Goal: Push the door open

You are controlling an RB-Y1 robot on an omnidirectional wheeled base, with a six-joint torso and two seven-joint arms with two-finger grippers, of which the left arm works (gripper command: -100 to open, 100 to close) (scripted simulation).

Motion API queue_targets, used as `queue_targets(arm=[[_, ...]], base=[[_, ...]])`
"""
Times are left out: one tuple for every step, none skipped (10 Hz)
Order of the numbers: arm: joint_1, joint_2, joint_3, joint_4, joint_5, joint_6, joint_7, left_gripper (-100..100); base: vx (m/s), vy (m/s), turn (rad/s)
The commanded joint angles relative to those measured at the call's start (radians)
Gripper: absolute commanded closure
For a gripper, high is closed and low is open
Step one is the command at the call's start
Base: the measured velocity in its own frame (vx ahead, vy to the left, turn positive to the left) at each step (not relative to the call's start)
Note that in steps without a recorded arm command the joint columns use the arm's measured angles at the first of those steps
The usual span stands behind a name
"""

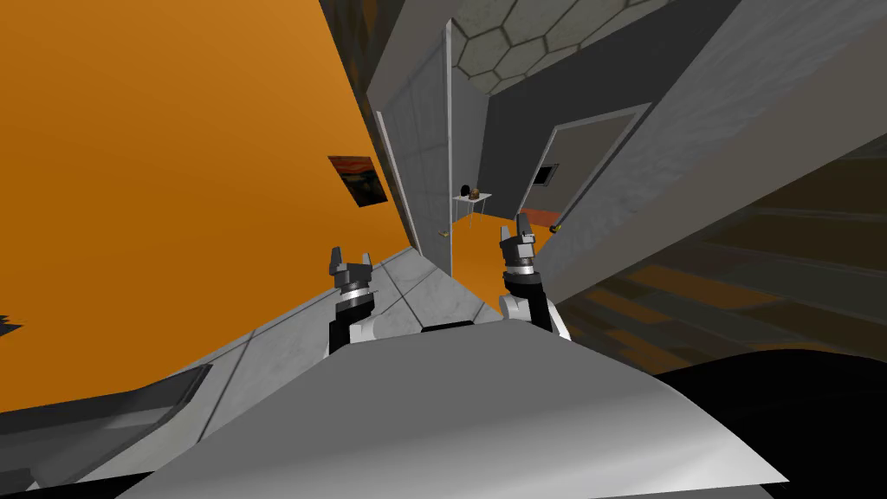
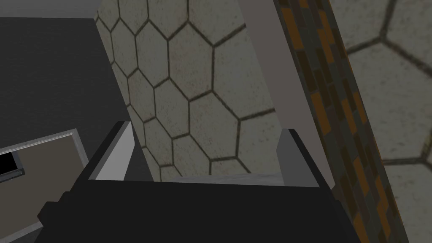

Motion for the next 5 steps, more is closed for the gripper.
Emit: queue_targets(arm=[[-0.012,0.01,-0.002,0.032,0.0,-0.008,-0.003,-100],[-0.018,0.014,-0.003,0.046,-0.001,-0.012,-0.004,-100],[-0.029,0.021,-0.005,0.075,-0.001,-0.02,-0.006,-100],[-0.035,0.026,-0.006,0.092,-0.001,-0.024,-0.007,-100],[-0.043,0.03,-0.008,0.113,-0.002,-0.03,-0.009,-100]], base=[[0.041,0.021,-0.098],[0.073,0.033,-0.124],[0.1,0.032,-0.151],[0.102,0.042,-0.125],[0.088,0.044,-0.088]])
